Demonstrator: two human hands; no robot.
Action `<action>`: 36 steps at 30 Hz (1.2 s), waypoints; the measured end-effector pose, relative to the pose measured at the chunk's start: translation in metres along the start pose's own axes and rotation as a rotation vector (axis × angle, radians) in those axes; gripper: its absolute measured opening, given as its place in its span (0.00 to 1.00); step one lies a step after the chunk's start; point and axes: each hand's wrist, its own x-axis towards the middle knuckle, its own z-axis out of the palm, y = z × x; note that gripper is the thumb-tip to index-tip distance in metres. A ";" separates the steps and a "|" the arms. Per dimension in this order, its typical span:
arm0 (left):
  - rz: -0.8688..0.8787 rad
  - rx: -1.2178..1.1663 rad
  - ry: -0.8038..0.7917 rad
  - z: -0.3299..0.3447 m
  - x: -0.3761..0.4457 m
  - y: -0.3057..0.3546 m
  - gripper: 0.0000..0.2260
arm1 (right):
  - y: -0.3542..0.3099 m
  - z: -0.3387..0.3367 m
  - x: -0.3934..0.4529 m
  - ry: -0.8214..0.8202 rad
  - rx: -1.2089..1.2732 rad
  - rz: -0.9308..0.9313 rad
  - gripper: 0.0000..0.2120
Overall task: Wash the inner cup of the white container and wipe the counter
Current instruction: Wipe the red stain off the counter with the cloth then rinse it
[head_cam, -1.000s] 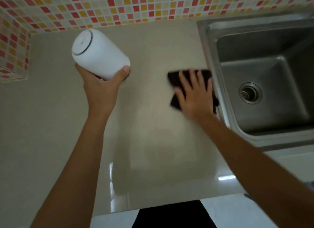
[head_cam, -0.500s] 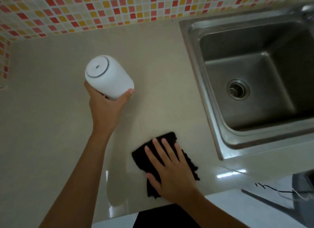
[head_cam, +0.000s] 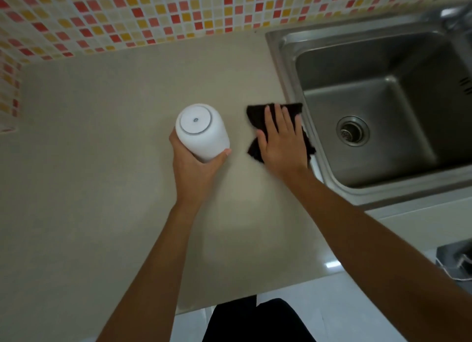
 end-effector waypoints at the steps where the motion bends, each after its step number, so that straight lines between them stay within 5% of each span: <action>1: 0.005 0.008 -0.016 -0.001 0.001 0.000 0.45 | 0.003 0.000 -0.021 0.019 -0.001 0.013 0.27; 8: 0.017 0.015 -0.127 -0.010 -0.007 -0.001 0.42 | 0.019 -0.016 -0.158 -0.037 -0.026 0.051 0.26; 12: -0.062 -0.004 -0.094 -0.014 -0.028 0.005 0.44 | 0.021 -0.032 -0.147 0.069 0.078 0.138 0.14; 15: -0.112 0.019 0.038 -0.011 -0.086 0.020 0.30 | 0.017 -0.053 -0.118 0.018 0.096 0.252 0.06; 18: 0.013 0.049 -0.166 0.003 -0.119 0.031 0.21 | 0.021 -0.066 -0.097 -0.097 0.286 0.352 0.08; 25: 0.108 0.178 -0.636 0.059 -0.075 0.071 0.27 | 0.038 -0.118 -0.077 -0.066 0.670 0.459 0.05; 29: 0.205 0.201 -0.727 0.071 -0.048 0.109 0.10 | 0.059 -0.153 -0.068 0.013 0.683 0.390 0.07; 33: 0.390 0.214 -0.698 0.088 -0.033 0.165 0.05 | 0.091 -0.194 -0.057 0.108 0.699 0.338 0.08; 36: 0.495 0.192 -0.672 0.107 -0.021 0.206 0.02 | 0.126 -0.227 -0.045 0.067 0.961 0.334 0.11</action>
